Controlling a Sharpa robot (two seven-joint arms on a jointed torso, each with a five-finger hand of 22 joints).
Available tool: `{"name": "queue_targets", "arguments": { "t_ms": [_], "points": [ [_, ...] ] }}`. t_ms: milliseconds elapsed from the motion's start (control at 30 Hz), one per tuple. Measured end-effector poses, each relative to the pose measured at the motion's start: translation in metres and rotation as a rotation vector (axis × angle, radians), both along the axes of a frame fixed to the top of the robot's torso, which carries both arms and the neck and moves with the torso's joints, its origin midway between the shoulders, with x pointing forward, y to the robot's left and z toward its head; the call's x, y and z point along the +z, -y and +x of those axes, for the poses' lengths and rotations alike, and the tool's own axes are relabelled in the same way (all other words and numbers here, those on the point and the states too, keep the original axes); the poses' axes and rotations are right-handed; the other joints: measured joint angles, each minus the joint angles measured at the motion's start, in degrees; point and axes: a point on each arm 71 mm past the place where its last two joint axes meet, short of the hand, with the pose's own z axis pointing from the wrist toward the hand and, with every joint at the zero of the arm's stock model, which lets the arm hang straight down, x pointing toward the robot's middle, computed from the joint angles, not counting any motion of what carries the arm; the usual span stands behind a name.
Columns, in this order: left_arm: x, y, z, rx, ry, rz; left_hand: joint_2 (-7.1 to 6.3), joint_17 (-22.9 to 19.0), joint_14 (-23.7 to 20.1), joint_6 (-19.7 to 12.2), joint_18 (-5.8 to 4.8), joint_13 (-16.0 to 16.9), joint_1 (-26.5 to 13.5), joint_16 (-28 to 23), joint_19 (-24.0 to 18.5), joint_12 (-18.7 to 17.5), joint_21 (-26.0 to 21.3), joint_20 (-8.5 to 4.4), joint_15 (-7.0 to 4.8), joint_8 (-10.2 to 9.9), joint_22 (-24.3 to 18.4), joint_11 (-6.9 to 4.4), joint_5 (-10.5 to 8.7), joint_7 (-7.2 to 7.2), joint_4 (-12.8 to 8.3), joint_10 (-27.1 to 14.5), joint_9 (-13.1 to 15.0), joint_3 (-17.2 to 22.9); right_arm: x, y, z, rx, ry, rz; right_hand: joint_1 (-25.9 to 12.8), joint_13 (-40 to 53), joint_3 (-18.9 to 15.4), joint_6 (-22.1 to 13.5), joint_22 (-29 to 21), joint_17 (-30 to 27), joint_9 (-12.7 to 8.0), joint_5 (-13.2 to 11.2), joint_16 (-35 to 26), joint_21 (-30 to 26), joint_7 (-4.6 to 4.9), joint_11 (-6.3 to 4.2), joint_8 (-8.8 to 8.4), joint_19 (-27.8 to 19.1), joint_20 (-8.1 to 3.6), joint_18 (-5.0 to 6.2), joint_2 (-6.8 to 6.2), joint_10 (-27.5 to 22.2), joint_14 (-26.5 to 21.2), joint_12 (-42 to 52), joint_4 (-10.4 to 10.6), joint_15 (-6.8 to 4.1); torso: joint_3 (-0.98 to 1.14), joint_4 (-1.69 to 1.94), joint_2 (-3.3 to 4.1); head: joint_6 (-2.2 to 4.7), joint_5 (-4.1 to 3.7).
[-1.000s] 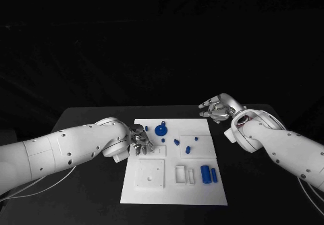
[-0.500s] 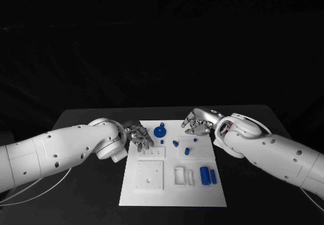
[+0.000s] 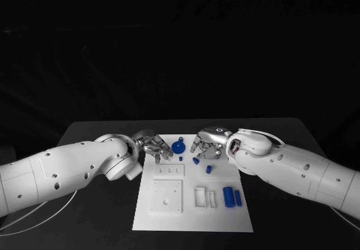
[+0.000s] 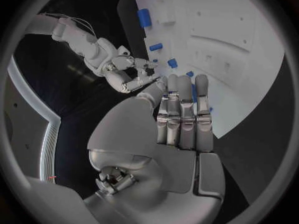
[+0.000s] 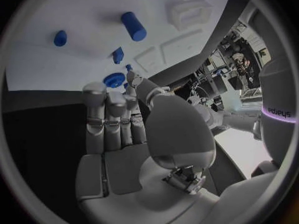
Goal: Assemble the parts on the task board
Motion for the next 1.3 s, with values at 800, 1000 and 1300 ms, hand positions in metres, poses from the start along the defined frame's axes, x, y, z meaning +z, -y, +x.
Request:
{"name": "queue_targets", "arguments": {
  "t_ms": [800,1000,1300],
  "points": [
    [0.008,-0.005,0.0,0.018,0.064,-0.109,0.25,-0.2,-0.1,0.2,0.9,-0.1,0.5,-0.4,0.0,-0.5,-2.1,0.04,0.08,0.0,1.9,0.12,0.24,0.2,-0.7,-0.1,-0.9,-0.2,-0.006,0.0,0.005,0.054,0.09,-0.138,0.7,-1.1,4.6,-2.5,0.0,0.5,0.0,-4.5,0.5,2.4,-1.38,-0.52,0.0,-0.6,0.21,0.0,-0.19,-0.1,0.0,-0.5,-1.4,-0.35,-0.07,0.97,0.91,0.03,-0.44],
    [0.009,-0.007,0.001,0.026,0.068,-0.113,0.25,-0.2,-0.1,0.2,0.9,-0.1,0.5,-0.4,0.0,-0.5,-2.1,0.04,0.08,0.0,1.9,0.12,0.24,0.2,-0.7,-0.1,-0.9,-0.2,-0.003,0.003,0.004,0.056,0.112,-0.14,0.5,-1.3,4.9,-2.5,0.0,0.5,0.0,-4.5,0.5,2.7,-1.38,-0.7,0.0,-0.6,0.21,0.0,-0.4,0.1,0.0,-0.5,-1.4,-0.36,-0.03,0.91,0.98,-0.18,-0.43],
    [0.011,-0.01,0.002,0.032,0.07,-0.117,0.25,-0.2,-0.1,0.2,0.89,-0.1,0.5,-0.4,0.0,-0.5,-2.4,0.04,0.08,0.0,1.9,0.12,0.23,0.2,-0.7,-0.1,-0.9,-0.2,0.001,0.002,0.002,0.063,0.129,-0.128,0.3,-1.4,5.2,-2.5,0.0,0.6,0.0,-4.5,0.5,2.9,-1.38,-0.7,0.0,-0.6,0.21,0.0,-0.62,0.1,0.0,-0.5,-1.4,-0.35,-0.07,0.93,0.98,-0.48,-0.43]
  ]
}}
